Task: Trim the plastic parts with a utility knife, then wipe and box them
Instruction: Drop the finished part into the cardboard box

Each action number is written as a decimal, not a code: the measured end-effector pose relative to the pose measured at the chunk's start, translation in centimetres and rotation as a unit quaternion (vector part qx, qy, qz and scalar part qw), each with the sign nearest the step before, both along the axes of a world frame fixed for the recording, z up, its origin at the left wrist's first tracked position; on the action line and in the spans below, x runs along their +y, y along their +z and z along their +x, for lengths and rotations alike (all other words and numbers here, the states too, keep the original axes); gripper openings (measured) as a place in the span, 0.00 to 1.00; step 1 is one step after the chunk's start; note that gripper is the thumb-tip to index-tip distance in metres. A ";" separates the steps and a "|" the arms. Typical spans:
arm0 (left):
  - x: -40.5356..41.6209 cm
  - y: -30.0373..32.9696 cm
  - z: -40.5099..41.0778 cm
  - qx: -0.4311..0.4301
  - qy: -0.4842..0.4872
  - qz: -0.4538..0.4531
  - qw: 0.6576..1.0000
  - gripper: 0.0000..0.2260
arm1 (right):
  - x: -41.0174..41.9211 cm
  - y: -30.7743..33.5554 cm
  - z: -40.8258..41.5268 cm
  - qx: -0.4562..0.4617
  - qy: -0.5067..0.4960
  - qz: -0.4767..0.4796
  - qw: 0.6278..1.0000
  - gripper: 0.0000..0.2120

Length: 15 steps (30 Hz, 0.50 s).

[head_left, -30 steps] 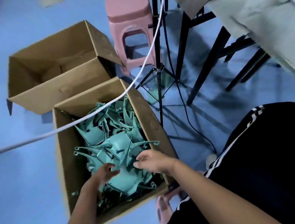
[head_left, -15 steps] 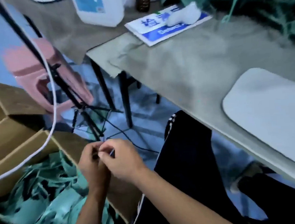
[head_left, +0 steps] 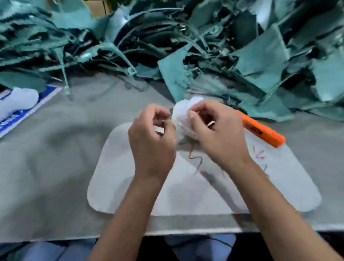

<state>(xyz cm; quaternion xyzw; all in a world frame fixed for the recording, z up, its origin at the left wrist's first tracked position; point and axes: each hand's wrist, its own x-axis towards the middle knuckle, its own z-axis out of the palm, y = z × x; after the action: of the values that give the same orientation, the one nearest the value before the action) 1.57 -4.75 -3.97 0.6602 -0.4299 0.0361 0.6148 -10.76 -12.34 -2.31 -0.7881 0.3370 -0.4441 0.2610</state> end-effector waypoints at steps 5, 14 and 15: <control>-9.3 -0.5 0.4 0.198 0.046 0.054 0.978 0.08 | -9.6 -1.0 -4.0 0.250 -0.242 -0.028 0.937 0.09; -17.9 -1.6 7.1 0.229 0.028 0.221 0.948 0.06 | -11.3 -2.9 -4.3 0.287 -0.259 0.053 0.920 0.16; -18.1 -1.5 7.4 0.204 0.038 0.226 0.952 0.05 | -11.4 -2.9 -4.3 0.260 -0.258 0.053 0.929 0.16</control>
<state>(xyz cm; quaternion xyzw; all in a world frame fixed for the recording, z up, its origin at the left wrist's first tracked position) 8.97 -22.83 -5.48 0.7912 -0.2665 -0.1744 0.5220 -15.07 -23.76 -5.18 -0.7467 0.6079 -0.2571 0.0824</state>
